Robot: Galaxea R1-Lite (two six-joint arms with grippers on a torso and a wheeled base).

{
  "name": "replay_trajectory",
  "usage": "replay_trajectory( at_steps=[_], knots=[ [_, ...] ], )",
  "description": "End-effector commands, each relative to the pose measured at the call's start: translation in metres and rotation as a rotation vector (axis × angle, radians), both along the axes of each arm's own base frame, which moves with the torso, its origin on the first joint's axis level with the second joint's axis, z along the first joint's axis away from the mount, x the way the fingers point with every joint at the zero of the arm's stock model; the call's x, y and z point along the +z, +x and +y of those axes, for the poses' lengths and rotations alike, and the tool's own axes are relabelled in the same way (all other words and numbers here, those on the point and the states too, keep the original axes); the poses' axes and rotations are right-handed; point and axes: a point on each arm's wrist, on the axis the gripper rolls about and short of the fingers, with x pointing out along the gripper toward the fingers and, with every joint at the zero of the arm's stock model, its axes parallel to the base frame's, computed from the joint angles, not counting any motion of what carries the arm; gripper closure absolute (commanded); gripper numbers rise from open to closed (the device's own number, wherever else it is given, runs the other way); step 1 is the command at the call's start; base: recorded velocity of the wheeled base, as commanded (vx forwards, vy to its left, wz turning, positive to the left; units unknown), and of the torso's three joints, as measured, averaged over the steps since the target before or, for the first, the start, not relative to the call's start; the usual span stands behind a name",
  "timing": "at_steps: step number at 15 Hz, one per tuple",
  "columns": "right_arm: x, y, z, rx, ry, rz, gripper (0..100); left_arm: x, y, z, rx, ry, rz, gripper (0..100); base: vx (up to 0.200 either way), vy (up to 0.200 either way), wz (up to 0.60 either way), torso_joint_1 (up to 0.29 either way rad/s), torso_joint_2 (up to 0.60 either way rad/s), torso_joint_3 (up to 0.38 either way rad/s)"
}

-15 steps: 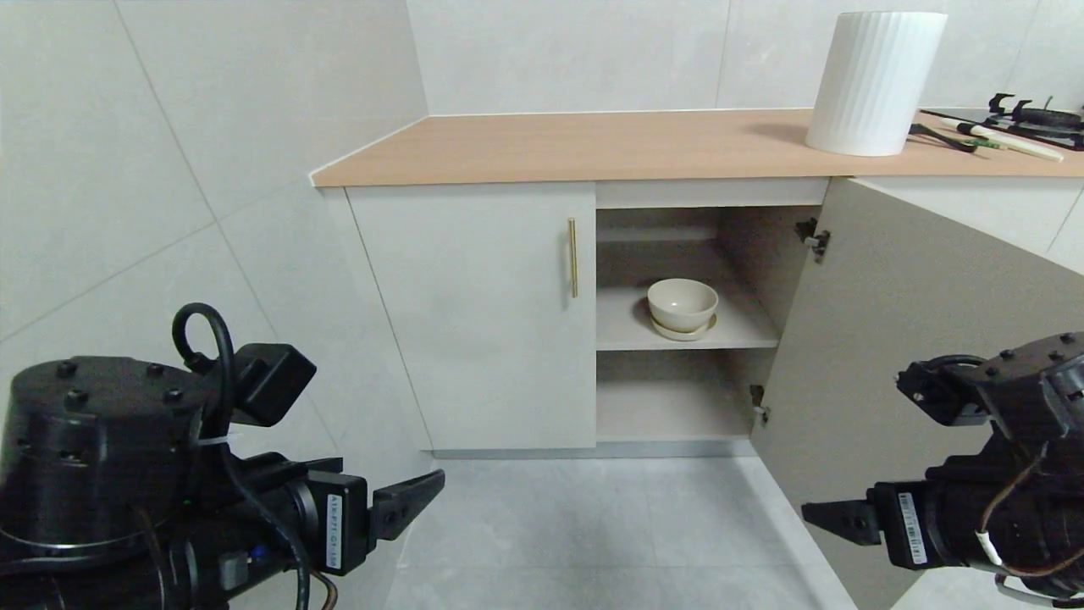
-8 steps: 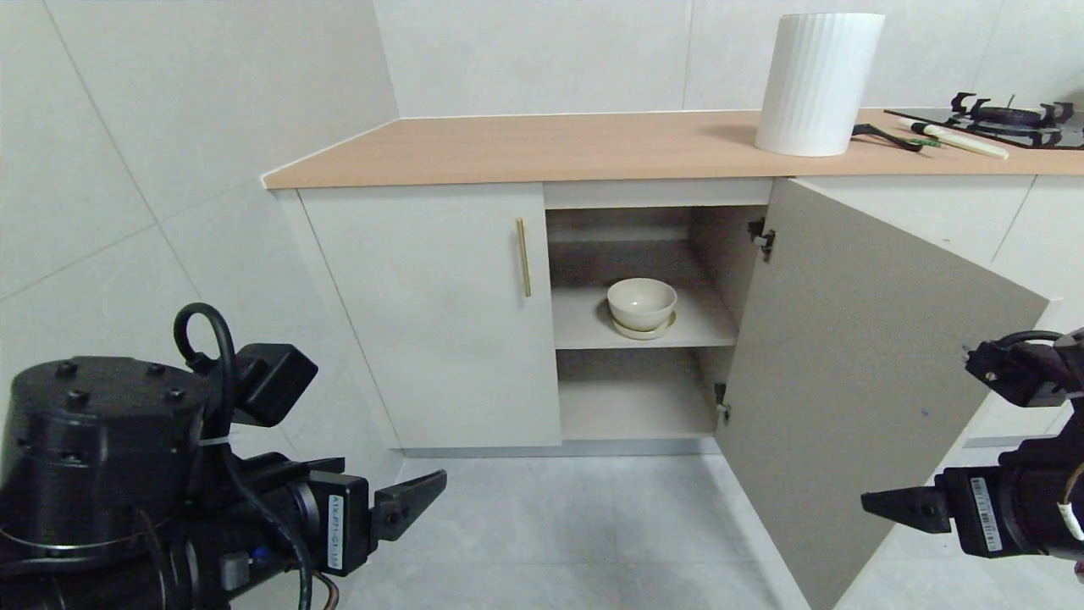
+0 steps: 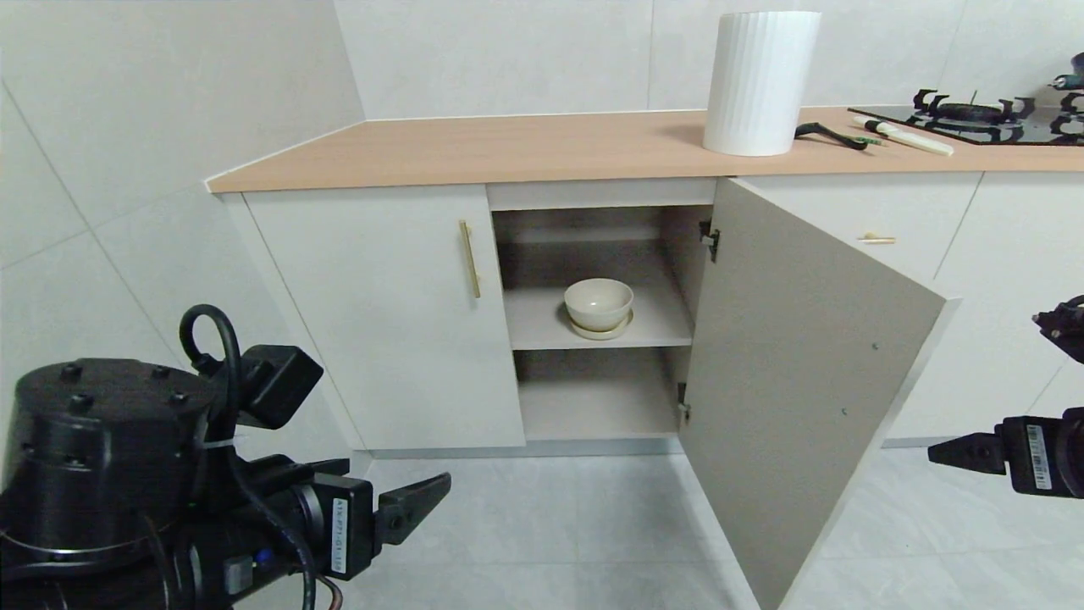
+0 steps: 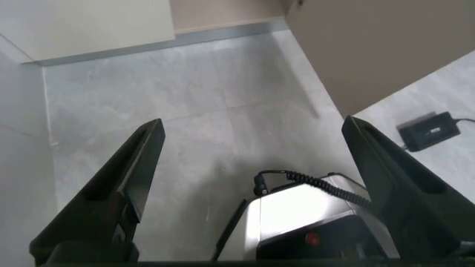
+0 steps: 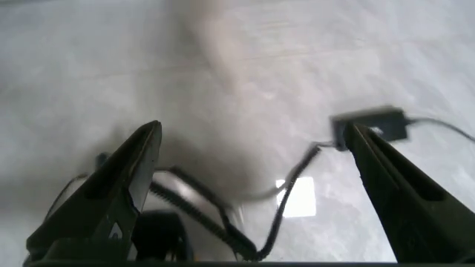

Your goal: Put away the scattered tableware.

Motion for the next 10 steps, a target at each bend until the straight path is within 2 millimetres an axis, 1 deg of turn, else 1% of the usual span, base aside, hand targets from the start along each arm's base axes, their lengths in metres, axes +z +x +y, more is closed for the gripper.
replay_trajectory(
  at_steps=[1, 2, 5, 7, 8, 10],
  knots=[
    [0.001, 0.009, -0.010, -0.062, -0.002, 0.004, 0, -0.001, 0.000, 0.000, 0.001, 0.002, 0.003, 0, 0.000, 0.000, 0.00, 0.000, 0.00, 0.000],
    [0.001, 0.012, -0.012, -0.078, -0.002, 0.004, 0, -0.001, 0.000, 0.000, 0.001, 0.002, 0.003, 0, 0.000, 0.000, 0.00, 0.000, 0.00, 0.000],
    [-0.009, 0.038, -0.028, -0.209, -0.036, -0.001, 0, -0.001, 0.000, 0.000, 0.001, 0.003, 0.004, 0, 0.000, 0.000, 0.00, 0.000, 0.00, 0.000],
    [-0.013, 0.053, -0.037, -0.258, -0.033, -0.033, 0, -0.001, 0.000, 0.000, 0.001, 0.003, 0.004, 0, 0.000, 0.000, 0.00, 0.000, 0.00, 0.000],
    [-0.015, 0.057, -0.039, -0.269, -0.029, -0.046, 0, -0.001, 0.000, 0.000, 0.001, 0.003, 0.004, 0, 0.000, 0.000, 0.00, 0.000, 0.00, 0.000],
    [-0.021, 0.076, -0.041, -0.329, 0.034, -0.111, 0, -0.001, 0.000, 0.000, 0.001, 0.003, 0.004, 0, 0.000, 0.000, 0.00, 0.000, 0.00, 0.000]
  ],
)
